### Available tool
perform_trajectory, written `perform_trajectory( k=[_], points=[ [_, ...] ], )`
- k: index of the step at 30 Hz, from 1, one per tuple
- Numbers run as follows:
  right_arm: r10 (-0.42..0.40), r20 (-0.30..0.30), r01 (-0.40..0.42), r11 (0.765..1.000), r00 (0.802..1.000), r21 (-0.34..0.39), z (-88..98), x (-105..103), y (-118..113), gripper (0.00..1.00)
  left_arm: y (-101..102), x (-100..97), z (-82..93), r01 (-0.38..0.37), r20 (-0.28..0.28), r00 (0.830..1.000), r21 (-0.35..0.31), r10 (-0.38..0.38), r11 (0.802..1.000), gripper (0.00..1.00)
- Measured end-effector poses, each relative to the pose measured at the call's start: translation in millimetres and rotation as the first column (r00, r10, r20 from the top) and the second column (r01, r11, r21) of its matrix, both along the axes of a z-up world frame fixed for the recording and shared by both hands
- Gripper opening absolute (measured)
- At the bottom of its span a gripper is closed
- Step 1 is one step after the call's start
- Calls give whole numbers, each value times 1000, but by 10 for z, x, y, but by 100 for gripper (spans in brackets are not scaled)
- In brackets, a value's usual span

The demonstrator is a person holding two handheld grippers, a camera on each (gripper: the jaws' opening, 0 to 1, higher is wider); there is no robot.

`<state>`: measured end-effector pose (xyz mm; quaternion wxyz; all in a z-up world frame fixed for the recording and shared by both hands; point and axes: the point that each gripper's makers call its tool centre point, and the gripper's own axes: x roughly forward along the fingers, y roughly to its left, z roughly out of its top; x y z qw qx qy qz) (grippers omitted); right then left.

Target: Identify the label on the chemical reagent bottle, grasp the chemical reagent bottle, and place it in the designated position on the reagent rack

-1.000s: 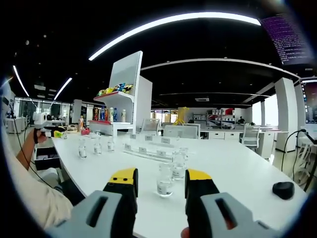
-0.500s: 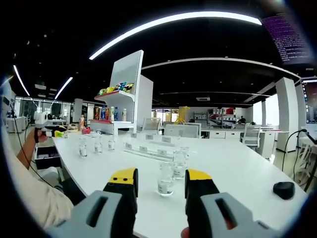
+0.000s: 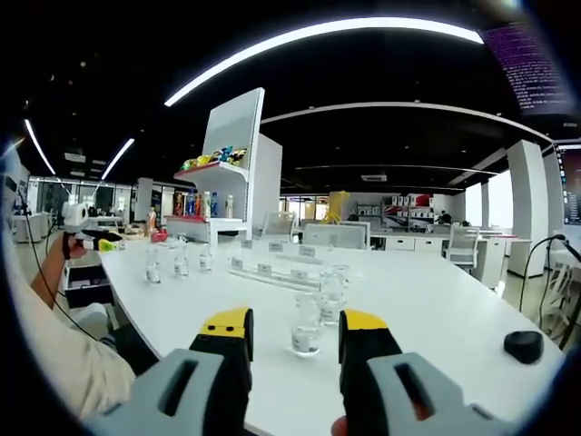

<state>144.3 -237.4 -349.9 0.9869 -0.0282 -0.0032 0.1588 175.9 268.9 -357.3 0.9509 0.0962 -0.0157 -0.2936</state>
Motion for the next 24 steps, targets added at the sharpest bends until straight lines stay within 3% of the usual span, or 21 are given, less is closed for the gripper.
perform_trajectory(
  k=[11, 19, 24],
  points=[
    [5, -5, -5, 1000, 1000, -5, -12, 8, 40, 37, -68, -61, -75, 55, -32, 998, 9, -55, 998, 41],
    [13, -33, -13, 1000, 999, -21, -115, 120, 128, 37, -87, -39, -96, 62, -40, 997, 11, -62, 998, 41],
    [-29, -35, 28, 999, 999, -31, -171, 244, 126, 35, -80, -20, -109, 59, -45, 997, 11, -58, 998, 41]
  ],
)
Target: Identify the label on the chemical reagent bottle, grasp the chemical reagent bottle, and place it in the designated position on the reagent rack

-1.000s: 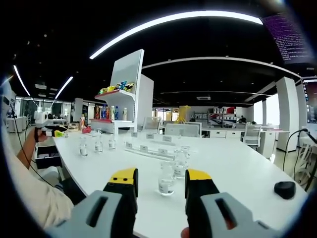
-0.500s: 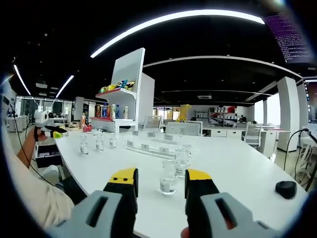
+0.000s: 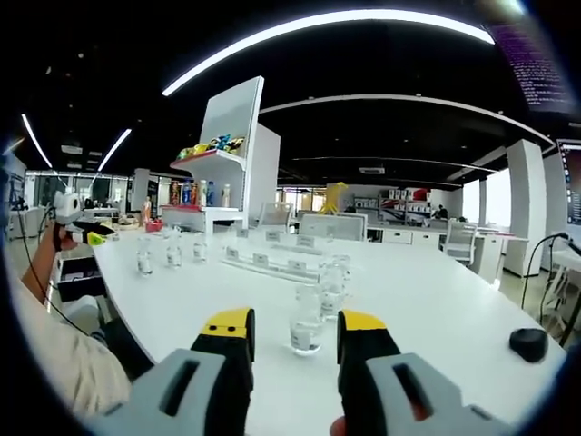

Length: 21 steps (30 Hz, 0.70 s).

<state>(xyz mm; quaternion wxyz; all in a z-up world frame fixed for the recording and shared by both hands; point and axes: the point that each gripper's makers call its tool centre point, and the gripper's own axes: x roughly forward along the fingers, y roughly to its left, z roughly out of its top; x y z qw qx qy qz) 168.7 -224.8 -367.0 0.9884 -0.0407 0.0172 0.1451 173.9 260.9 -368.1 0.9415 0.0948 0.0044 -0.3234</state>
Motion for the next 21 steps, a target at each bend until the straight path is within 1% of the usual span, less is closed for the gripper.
perform_trajectory(
  k=[4, 10, 12, 13, 14, 15, 17, 21],
  points=[
    [-11, 5, 11, 1000, 1000, 11, 9, 56, 37, 35, 20, 19, -15, -8, -3, 1000, 6, 8, 1000, 41],
    [-30, 16, 30, 1000, 999, 1, 46, 117, 93, 34, 26, 37, -33, -10, -2, 1000, 21, 11, 1000, 41],
    [-79, 29, 79, 997, 996, -2, 50, 168, 39, 34, 25, 39, -27, -11, -2, 1000, 20, 11, 1000, 41],
    [-108, 22, 108, 994, 994, 2, 32, 194, 6, 34, 24, 39, -26, -11, -2, 1000, 21, 11, 1000, 41],
    [-114, 22, 114, 993, 993, 1, 26, 215, 15, 34, 20, 36, -26, -10, -2, 1000, 23, 10, 1000, 41],
    [-117, 27, 117, 993, 993, 6, 33, 228, 24, 34, 16, 31, -24, -9, -1, 1000, 23, 9, 1000, 41],
    [-114, 39, 112, 992, 993, 54, 72, 222, 71, 35, 9, 19, -17, -7, 2, 1000, 24, 7, 1000, 41],
    [-129, 48, 125, 990, 991, 65, 106, 229, 88, 36, 14, 12, 2, -7, 8, 1000, 21, 7, 1000, 41]
  ],
)
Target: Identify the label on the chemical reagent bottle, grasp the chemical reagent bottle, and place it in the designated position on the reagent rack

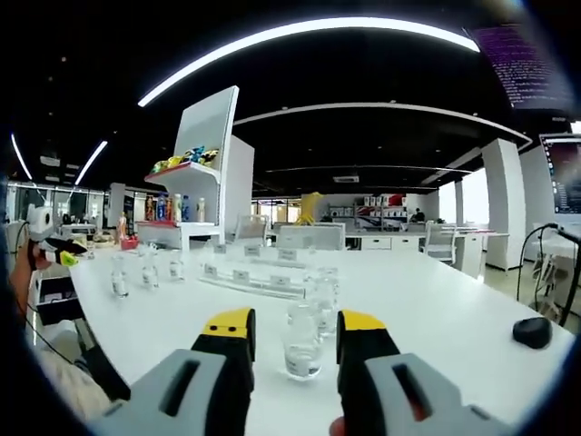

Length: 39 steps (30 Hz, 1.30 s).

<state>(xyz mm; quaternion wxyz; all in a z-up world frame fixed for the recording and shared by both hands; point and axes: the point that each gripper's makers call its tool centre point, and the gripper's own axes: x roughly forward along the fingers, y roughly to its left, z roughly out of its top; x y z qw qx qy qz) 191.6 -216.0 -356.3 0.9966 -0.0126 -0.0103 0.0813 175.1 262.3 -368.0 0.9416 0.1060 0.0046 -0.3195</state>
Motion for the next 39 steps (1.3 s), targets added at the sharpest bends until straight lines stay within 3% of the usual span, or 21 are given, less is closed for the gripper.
perform_trajectory(
  k=[7, 16, 21, 30, 39],
  points=[
    [-35, -4, 35, 999, 999, 30, 31, 32, -19, 36, 16, 17, 4, -3, 1, 1000, 0, 3, 1000, 41],
    [-60, -36, 60, 998, 998, 9, -41, 154, -1, 38, 34, 44, -6, -8, 5, 1000, -5, 8, 1000, 41],
    [-75, -31, 75, 997, 997, -10, -47, 159, 32, 39, 57, 46, -19, -17, 3, 1000, 4, 17, 1000, 41],
    [-112, -24, 112, 993, 993, 21, -73, 167, -15, 39, 33, -27, 42, 7, 21, 1000, 8, -7, 1000, 40],
    [-102, -43, 103, 995, 994, 17, -174, 280, 6, 39, 66, -12, 61, -3, 23, 1000, 2, 3, 1000, 40]
  ],
)
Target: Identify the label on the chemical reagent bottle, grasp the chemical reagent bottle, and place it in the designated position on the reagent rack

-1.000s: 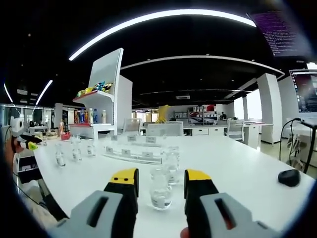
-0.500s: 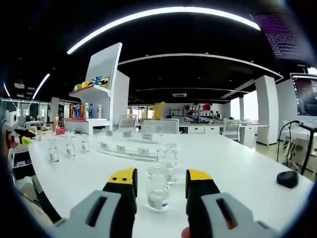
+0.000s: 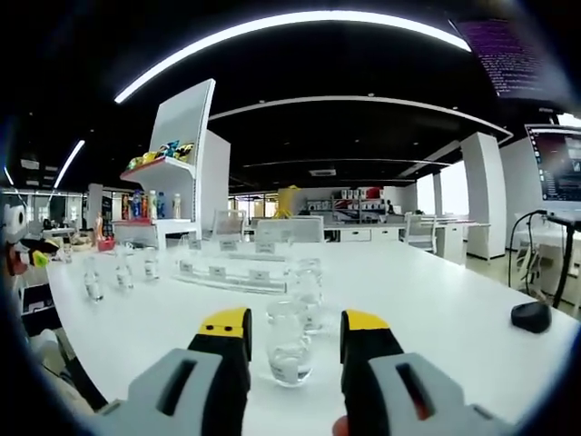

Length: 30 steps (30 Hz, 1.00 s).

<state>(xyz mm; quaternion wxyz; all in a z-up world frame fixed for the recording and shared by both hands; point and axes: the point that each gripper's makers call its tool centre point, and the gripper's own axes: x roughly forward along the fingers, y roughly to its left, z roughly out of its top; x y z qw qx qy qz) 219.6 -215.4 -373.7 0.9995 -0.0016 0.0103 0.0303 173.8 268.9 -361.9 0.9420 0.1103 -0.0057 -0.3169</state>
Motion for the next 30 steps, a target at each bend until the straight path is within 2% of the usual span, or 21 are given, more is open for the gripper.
perform_trajectory(
  k=[8, 16, 17, 18, 20, 23, 30],
  points=[
    [21, -8, -21, 1000, 1000, 11, -42, 54, 75, 39, 1, -13, 25, 7, 8, 1000, -8, -7, 1000, 40],
    [9, -28, -9, 1000, 1000, 19, -170, 182, 45, 39, 38, 0, 23, -3, 8, 1000, -13, 3, 1000, 40],
    [11, -22, -11, 1000, 1000, 16, -164, 180, 50, 39, 40, 2, 22, -3, 7, 1000, -13, 3, 1000, 40],
    [21, 9, -21, 999, 1000, 32, -114, 186, 76, 39, 47, 3, 17, -4, 7, 1000, -12, 4, 1000, 40],
    [24, 11, -24, 999, 1000, 42, -111, 191, 86, 39, 68, 7, 12, -8, 6, 1000, -14, 8, 1000, 40],
    [14, -16, -14, 1000, 1000, 8, -172, 228, 83, 39, 96, 9, 23, -15, 8, 1000, -21, 15, 1000, 40],
    [4, -55, -4, 1000, 998, 8, -310, 319, 59, 38, 118, 12, 26, -19, 10, 1000, -25, 20, 1000, 40]
  ],
)
